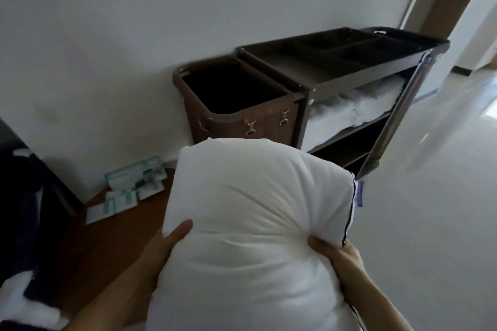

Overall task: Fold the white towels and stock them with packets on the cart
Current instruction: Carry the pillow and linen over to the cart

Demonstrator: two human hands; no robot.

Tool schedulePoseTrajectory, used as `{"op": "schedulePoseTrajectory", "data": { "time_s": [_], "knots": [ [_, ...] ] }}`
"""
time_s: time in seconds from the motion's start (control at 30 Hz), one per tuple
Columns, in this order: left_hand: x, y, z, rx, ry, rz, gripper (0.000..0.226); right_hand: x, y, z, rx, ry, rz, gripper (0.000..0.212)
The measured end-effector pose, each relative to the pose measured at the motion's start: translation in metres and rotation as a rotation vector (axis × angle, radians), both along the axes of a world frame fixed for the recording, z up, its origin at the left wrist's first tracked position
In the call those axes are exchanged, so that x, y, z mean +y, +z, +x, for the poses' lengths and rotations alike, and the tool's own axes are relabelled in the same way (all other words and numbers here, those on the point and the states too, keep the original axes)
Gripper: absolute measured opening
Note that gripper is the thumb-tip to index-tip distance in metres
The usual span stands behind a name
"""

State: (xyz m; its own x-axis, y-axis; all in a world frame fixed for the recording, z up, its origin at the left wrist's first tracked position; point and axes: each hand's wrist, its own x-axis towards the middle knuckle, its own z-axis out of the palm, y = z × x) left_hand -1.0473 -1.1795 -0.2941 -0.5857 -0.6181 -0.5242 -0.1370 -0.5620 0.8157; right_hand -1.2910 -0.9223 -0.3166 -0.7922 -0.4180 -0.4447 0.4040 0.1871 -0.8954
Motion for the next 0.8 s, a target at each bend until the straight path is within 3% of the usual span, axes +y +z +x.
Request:
{"op": "schedulePoseTrajectory", "data": {
  "time_s": [0.07,0.17,0.27,0.33,0.47,0.57,0.67,0.8],
  "knots": [
    [0.027,-0.005,-0.045,-0.035,-0.044,-0.008,0.079,0.037,-0.001,-0.035,0.007,-0.046,0.007,0.073],
    [0.076,-0.012,-0.121,-0.067,-0.073,-0.06,0.057,0.095,-0.007,-0.103,0.022,-0.086,0.005,0.073],
    [0.119,-0.026,-0.191,-0.052,-0.09,-0.063,0.05,0.141,-0.015,-0.169,0.045,-0.108,0.032,0.064],
    [0.141,-0.042,-0.228,-0.039,-0.104,-0.031,0.063,0.161,-0.023,-0.212,0.067,-0.114,0.04,0.059],
    [0.17,-0.074,-0.28,-0.039,-0.143,0.02,0.111,0.177,-0.043,-0.282,0.073,-0.065,0.096,0.048],
    [0.174,-0.088,-0.316,-0.074,-0.064,0.056,0.106,0.17,-0.061,-0.329,0.082,-0.024,0.128,0.058],
    [0.173,-0.105,-0.348,-0.065,0.053,0.053,0.073,0.151,-0.085,-0.373,0.084,0.058,0.169,0.057],
    [0.169,-0.124,-0.391,-0.085,0.108,-0.002,0.113,0.124,-0.104,-0.436,0.123,0.123,0.182,0.052]
  ]
}}
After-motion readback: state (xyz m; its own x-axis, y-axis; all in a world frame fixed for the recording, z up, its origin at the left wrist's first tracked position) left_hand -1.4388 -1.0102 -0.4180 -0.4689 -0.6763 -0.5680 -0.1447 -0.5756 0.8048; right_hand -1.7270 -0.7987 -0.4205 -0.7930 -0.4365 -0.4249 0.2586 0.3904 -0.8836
